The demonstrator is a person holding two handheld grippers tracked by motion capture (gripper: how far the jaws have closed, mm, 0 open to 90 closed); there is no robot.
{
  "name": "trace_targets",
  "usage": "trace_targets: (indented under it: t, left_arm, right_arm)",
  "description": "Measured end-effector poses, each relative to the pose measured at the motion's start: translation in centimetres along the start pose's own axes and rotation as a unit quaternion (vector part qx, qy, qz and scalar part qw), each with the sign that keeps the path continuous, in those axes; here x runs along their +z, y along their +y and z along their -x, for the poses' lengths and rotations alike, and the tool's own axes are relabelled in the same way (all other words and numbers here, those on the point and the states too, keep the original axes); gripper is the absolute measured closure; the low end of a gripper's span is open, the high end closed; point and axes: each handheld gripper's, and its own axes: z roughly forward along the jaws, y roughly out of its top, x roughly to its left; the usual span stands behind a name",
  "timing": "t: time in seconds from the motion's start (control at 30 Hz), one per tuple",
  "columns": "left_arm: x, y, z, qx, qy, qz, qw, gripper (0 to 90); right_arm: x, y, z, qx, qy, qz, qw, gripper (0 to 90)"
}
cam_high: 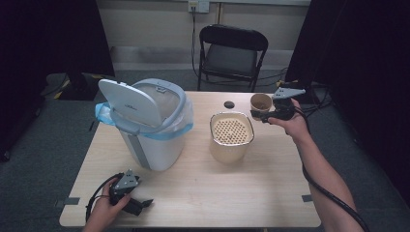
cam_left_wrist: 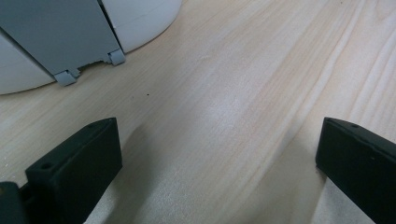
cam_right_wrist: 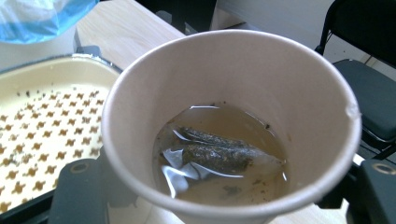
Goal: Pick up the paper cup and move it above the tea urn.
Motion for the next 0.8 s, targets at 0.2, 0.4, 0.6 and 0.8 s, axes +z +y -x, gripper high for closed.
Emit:
trace_targets:
  t: [0.2,0.4,0.6,0.8]
  left_arm:
    - [0.0,0.0,0.0,0.001,0.001,-0.001,1.0,0.0]
    - [0.0,0.0,0.0,0.001,0.001,-0.001,1.0,0.0]
    - [0.0,0.0,0.0,0.001,0.001,-0.001,1.0,0.0]
    - [0.0,0.0,0.0,0.001,0.001,-0.001,1.0,0.0]
  right_arm:
    - [0.5,0.9,-0.3,-0.02,-0.005,-0.004,0.9998,27.4]
    - [0.7,1.8,-0.5,-0.04,-0.013,-0.008,0.9991,27.4]
    - [0.7,2.6,-0.8,-0.056,-0.024,-0.003,0.9982,27.4]
    - [0.7,2.9,-1.4,-0.078,-0.036,0.004,0.9963,27.6]
